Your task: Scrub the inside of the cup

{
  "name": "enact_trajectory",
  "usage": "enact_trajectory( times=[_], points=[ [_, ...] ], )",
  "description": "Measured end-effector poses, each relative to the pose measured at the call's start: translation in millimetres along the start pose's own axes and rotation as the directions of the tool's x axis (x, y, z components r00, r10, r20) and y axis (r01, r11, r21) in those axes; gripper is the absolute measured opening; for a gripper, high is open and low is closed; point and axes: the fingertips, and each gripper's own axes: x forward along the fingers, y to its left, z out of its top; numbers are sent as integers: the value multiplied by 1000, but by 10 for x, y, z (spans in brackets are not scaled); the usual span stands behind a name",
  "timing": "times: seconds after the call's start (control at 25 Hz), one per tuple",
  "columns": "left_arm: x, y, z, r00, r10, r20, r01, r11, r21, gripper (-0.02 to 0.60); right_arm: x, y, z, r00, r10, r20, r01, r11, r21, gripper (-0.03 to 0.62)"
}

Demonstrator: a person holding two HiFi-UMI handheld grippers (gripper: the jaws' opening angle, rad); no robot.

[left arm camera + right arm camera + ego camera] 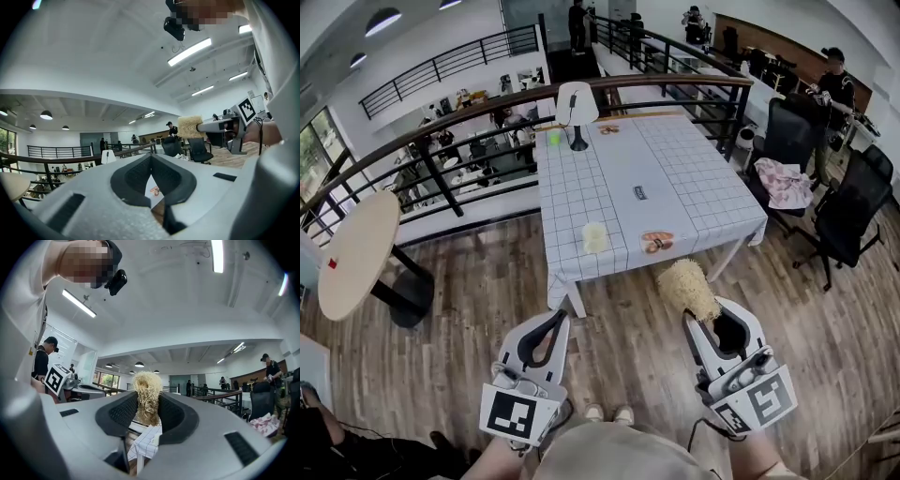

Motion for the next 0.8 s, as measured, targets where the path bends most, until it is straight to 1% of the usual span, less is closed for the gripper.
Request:
enact_trajectory(
  times=[0.12, 0.28, 0.4, 0.48, 0.56, 0.68, 0.8],
  points=[
    [40, -53, 44, 1000, 11, 6, -11, 1000, 17, 12, -66, -87, -8, 1000, -3, 11, 3, 1000, 1, 126],
    [103, -102, 79, 999, 14, 32, -16, 998, 63, 12, -128, -178, -80, 1000, -3, 2, 3, 1000, 23, 126],
    [143, -127, 42, 1000, 18, 19, -19, 999, 43, 12, -141, -231, -112, 1000, -10, 3, 10, 1000, 16, 125],
    [194, -121, 26, 1000, 20, 21, -21, 999, 48, 12, -120, -286, -111, 1000, -21, -2, 21, 1000, -16, 126],
    [256, -112, -19, 1000, 24, 2, -24, 999, 35, 12, -80, -317, -111, 1000, -25, -11, 24, 998, -52, 126],
    [370, -52, -90, 1000, 27, 6, -27, 999, 31, 12, -1, -346, -127, 1000, -16, -13, 15, 998, -64, 126],
    [522, -8, -148, 1000, 22, -3, -22, 1000, 10, 12, 114, -431, -173, 1000, -16, -23, 15, 997, -71, 126]
  ],
)
